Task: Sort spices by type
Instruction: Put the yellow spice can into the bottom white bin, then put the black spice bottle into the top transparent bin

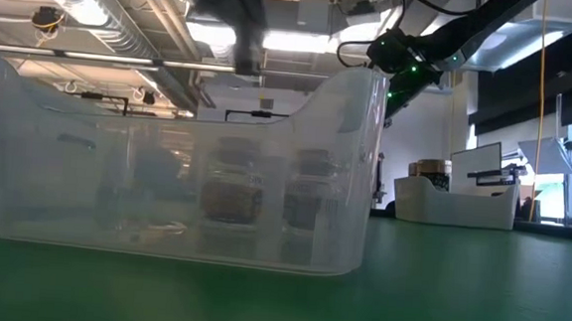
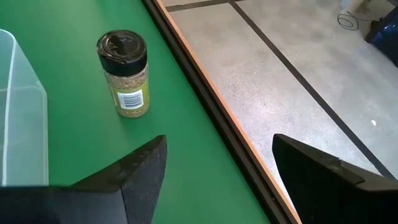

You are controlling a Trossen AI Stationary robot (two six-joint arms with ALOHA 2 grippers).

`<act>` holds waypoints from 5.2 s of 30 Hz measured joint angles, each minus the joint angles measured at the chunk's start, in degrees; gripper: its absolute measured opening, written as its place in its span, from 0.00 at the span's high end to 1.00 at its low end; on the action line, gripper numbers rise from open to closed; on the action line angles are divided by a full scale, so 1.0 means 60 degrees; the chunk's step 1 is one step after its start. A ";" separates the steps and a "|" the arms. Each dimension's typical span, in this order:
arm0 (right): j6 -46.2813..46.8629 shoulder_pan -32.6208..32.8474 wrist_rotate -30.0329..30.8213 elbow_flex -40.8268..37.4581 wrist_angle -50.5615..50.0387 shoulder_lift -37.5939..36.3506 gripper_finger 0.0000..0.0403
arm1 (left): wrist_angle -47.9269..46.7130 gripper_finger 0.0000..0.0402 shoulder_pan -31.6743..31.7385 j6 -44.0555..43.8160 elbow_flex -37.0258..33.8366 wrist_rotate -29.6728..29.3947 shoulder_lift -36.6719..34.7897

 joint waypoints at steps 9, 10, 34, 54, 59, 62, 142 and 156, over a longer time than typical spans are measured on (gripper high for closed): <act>0.0748 0.0010 -0.0740 0.0000 -0.0018 0.0000 0.28 | -0.3289 0.44 -0.2496 -0.3404 0.0000 -0.0620 -0.0973; 0.0817 0.0072 -0.0742 0.0000 -0.0024 0.0000 0.28 | -0.3712 0.43 -0.2833 -0.3863 0.0000 -0.0715 -0.0987; 0.0920 0.0750 -0.0728 -0.0004 0.0038 0.0000 0.28 | -0.5877 0.43 -1.0760 -1.4220 -0.2977 -0.1283 -0.1016; 0.1184 0.0754 -0.0736 -0.0004 -0.0385 0.0000 0.28 | -0.4255 0.43 -1.1634 -1.6577 -0.7196 -0.2125 -0.1038; 0.1184 0.0754 -0.0738 -0.0004 -0.0386 0.0000 0.28 | -0.4309 0.43 -1.1631 -1.6655 -0.7237 -0.2091 -0.1027; 0.1184 0.0754 -0.0738 -0.0004 -0.0386 0.0000 0.28 | -0.4307 0.40 -1.1628 -1.6516 -0.7242 -0.2058 -0.1027; 0.1178 0.0754 -0.0743 -0.0004 0.1142 0.0000 0.28 | -0.0846 0.37 -1.4057 -1.9063 -0.3693 0.5696 0.1338; 0.1180 0.0754 -0.0738 -0.0004 0.1144 0.0000 0.28 | -0.0760 0.37 -1.3990 -1.7426 -0.3701 0.5687 0.1741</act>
